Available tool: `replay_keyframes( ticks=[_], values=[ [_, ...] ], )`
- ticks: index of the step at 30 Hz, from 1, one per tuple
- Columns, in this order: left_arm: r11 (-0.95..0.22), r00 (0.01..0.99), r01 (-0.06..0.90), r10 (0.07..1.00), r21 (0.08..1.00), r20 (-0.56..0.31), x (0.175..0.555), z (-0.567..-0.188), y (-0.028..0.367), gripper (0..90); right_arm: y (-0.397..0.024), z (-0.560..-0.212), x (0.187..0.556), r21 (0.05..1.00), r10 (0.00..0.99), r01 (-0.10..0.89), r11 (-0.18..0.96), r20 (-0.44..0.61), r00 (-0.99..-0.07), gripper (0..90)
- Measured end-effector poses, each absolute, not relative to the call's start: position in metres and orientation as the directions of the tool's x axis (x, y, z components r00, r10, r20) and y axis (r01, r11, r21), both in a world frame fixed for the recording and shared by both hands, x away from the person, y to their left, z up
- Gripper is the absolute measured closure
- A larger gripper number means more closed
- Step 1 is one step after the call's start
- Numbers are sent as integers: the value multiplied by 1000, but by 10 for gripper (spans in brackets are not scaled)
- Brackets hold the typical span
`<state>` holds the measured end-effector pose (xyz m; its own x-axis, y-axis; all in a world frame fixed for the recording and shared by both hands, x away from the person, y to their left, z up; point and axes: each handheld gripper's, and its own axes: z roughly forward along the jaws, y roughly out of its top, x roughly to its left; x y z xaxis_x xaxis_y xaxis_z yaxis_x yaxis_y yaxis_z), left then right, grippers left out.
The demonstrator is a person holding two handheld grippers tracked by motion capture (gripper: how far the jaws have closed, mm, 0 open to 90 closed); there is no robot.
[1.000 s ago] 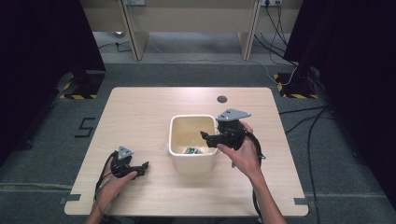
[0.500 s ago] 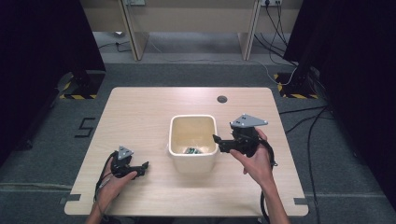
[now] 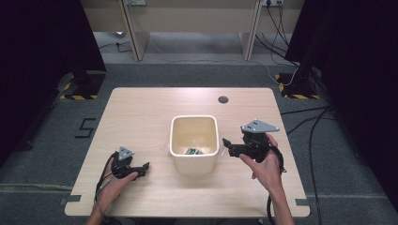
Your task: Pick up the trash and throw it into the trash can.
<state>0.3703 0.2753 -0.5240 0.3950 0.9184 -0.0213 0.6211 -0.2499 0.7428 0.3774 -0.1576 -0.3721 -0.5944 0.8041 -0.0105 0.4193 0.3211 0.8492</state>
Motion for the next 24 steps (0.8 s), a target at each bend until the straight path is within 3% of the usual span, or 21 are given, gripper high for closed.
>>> replay_keyframes(
  ticks=[24],
  values=[
    [-252,396,621,918,743,-20,370,-524,275,138,-177,-399,365,838,824,442,320,-15,-567,193]
  ],
)
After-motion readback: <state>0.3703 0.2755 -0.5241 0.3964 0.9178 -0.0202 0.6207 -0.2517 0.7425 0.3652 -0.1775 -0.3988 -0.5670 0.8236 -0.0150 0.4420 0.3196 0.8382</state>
